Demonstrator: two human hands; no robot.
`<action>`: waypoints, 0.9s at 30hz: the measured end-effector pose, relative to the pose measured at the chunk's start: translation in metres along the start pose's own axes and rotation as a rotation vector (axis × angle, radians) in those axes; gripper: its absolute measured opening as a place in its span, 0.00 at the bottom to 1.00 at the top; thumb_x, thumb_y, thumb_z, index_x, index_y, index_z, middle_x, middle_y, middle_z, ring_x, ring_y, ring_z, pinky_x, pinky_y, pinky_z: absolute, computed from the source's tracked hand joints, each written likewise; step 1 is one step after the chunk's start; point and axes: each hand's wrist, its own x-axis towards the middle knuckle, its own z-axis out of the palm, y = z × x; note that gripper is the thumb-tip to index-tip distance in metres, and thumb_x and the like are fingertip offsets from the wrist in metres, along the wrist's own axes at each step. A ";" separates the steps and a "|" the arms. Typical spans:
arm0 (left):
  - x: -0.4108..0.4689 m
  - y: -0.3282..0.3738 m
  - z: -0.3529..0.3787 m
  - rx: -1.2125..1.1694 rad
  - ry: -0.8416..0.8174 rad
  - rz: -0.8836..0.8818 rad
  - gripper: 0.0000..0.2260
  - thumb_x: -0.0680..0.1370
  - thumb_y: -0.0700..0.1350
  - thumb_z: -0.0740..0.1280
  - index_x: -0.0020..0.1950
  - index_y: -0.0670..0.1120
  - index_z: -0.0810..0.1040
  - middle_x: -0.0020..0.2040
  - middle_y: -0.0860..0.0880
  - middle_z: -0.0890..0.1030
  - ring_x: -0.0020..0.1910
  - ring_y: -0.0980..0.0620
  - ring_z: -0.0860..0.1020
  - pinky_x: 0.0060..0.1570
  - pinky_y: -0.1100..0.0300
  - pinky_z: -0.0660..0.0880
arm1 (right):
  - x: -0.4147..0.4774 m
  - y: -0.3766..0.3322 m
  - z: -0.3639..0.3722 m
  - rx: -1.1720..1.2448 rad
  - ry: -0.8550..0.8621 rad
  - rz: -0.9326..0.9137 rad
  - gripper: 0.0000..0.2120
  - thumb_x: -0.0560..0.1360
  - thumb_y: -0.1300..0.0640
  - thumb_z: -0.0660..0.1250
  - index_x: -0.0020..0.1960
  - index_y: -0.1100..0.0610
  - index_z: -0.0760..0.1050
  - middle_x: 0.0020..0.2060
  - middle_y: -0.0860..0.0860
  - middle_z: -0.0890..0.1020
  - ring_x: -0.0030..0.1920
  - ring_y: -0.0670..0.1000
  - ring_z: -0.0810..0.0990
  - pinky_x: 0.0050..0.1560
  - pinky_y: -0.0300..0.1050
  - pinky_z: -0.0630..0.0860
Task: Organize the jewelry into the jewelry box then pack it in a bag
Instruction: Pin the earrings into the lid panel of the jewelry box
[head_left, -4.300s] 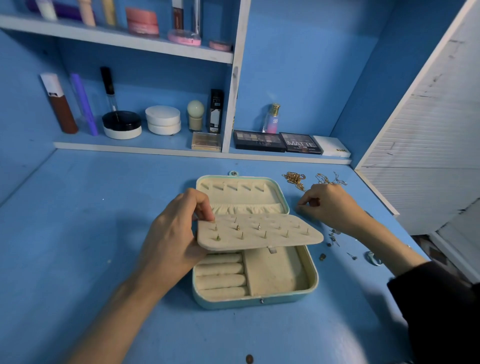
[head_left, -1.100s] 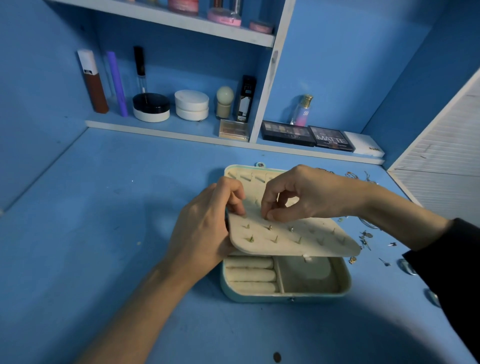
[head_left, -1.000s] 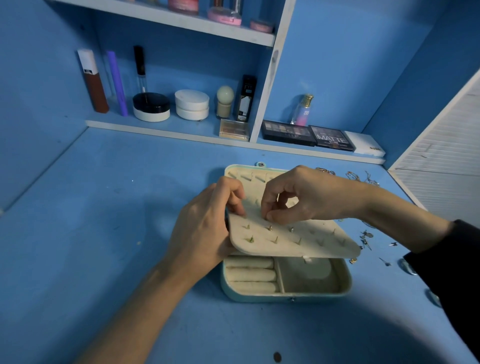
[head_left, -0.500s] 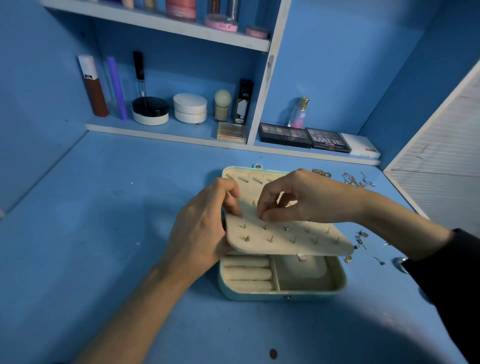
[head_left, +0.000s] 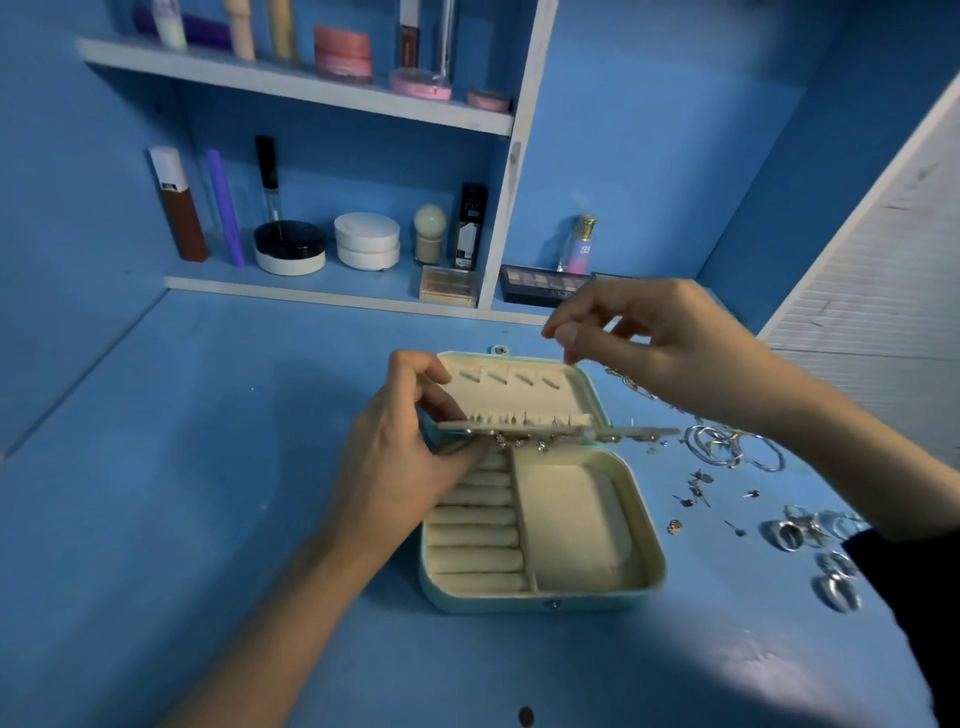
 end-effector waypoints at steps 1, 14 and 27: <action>0.002 0.000 0.001 0.011 0.010 -0.008 0.28 0.64 0.48 0.79 0.50 0.54 0.62 0.37 0.56 0.76 0.39 0.56 0.75 0.36 0.61 0.71 | -0.001 -0.002 -0.001 -0.015 0.048 -0.028 0.04 0.77 0.57 0.65 0.45 0.53 0.79 0.36 0.51 0.82 0.36 0.48 0.77 0.37 0.35 0.73; 0.021 -0.002 0.014 0.028 0.102 -0.131 0.25 0.65 0.53 0.77 0.49 0.53 0.63 0.35 0.55 0.77 0.34 0.61 0.74 0.30 0.66 0.67 | -0.020 0.008 0.013 -0.050 0.316 -0.139 0.05 0.74 0.57 0.65 0.45 0.56 0.80 0.33 0.50 0.81 0.35 0.50 0.76 0.36 0.38 0.71; 0.016 -0.019 0.013 -0.075 0.032 -0.137 0.15 0.72 0.45 0.65 0.58 0.48 0.72 0.36 0.58 0.79 0.35 0.60 0.76 0.36 0.68 0.71 | -0.067 0.077 0.012 -0.058 0.046 0.274 0.07 0.73 0.61 0.70 0.41 0.49 0.81 0.35 0.44 0.83 0.36 0.42 0.77 0.38 0.29 0.69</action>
